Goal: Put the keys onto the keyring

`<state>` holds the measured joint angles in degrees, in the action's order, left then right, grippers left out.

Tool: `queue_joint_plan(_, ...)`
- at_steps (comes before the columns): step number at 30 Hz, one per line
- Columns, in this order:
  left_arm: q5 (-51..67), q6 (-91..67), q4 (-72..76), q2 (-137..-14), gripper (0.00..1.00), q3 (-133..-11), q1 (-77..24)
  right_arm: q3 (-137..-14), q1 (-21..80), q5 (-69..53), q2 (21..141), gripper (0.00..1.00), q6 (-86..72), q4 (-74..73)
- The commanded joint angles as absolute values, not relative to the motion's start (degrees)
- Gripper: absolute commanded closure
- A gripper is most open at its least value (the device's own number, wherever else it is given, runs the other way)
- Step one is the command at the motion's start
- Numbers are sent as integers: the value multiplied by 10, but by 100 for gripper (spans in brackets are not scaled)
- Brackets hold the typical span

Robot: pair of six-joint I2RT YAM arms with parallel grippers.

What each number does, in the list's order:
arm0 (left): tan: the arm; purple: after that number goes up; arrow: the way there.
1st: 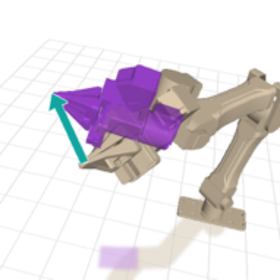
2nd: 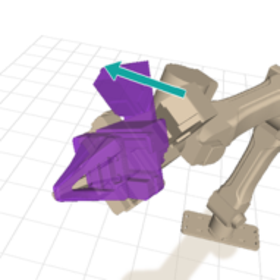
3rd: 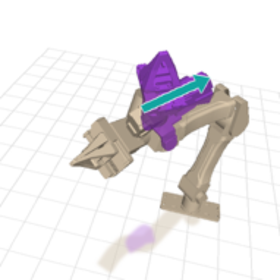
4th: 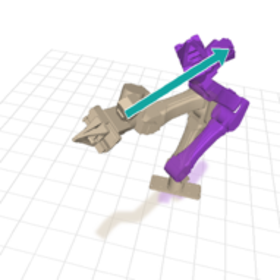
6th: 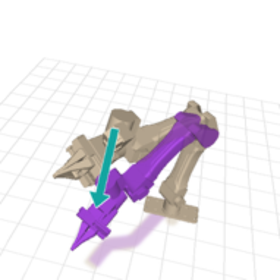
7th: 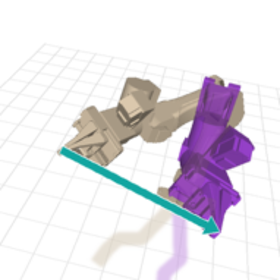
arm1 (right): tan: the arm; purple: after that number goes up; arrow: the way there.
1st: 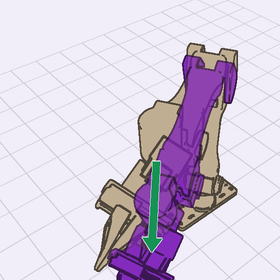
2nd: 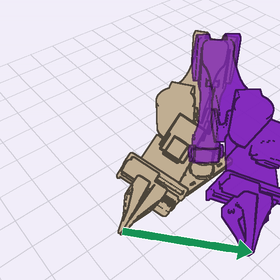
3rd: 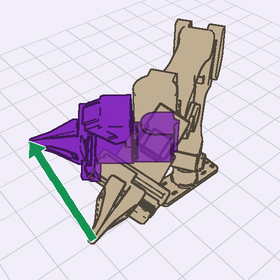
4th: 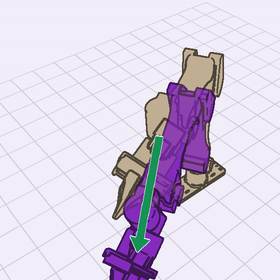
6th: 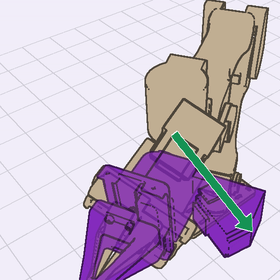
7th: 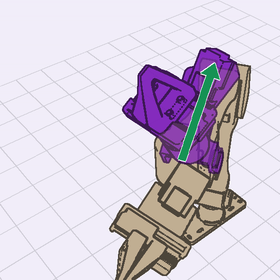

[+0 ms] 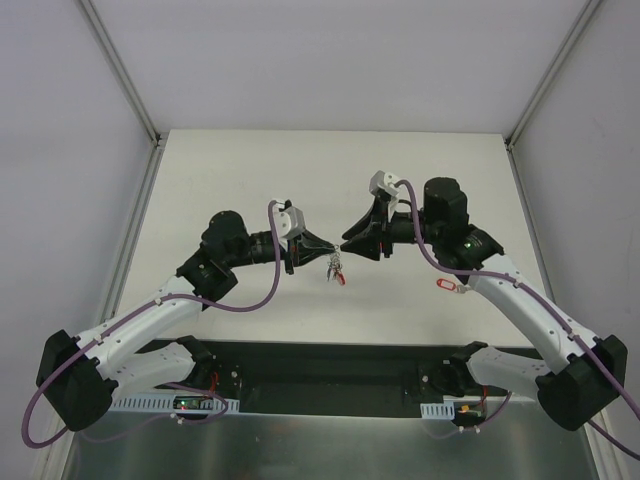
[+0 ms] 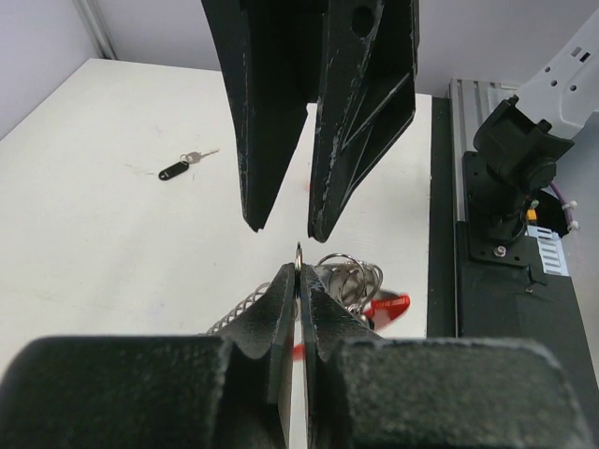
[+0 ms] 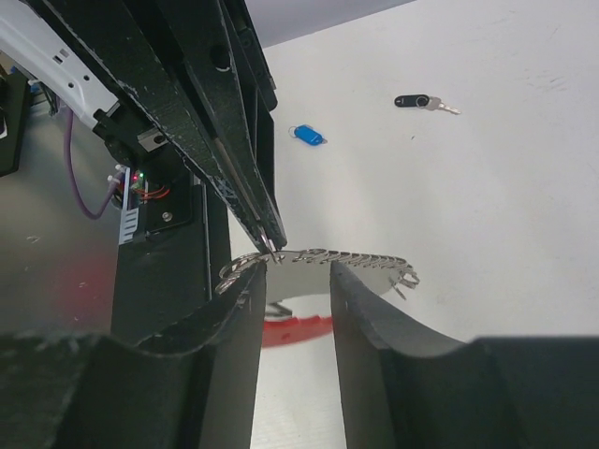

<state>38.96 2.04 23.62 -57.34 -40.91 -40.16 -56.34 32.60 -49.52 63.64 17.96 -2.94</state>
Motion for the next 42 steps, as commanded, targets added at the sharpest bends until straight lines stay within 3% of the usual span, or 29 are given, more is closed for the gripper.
queue_joint_plan(1, 414, 2, 294, -571, 100, -433, -405, -584, 327, -532, 647, 64, 176, 13)
queue_joint_plan(19, 425, -55, 369, -577, 100, -417, -405, -588, 338, -577, 664, 76, 177, 33)
queue_joint_plan(27, 435, -66, 371, -581, 100, -409, -405, -595, 339, -584, 661, 86, 177, 37)
queue_joint_plan(32, 425, -67, 372, -574, 100, -399, -405, -597, 340, -586, 659, 99, 176, 36)
queue_joint_plan(35, 418, -62, 368, -568, 100, -391, -405, -599, 339, -587, 657, 99, 177, 28)
queue_joint_plan(38, 412, -48, 347, -561, 94, -388, -405, -607, 339, -584, 654, 99, 191, 3)
queue_joint_plan(42, 389, -17, 313, -545, 78, -387, -405, -629, 339, -563, 651, 98, 238, -79)
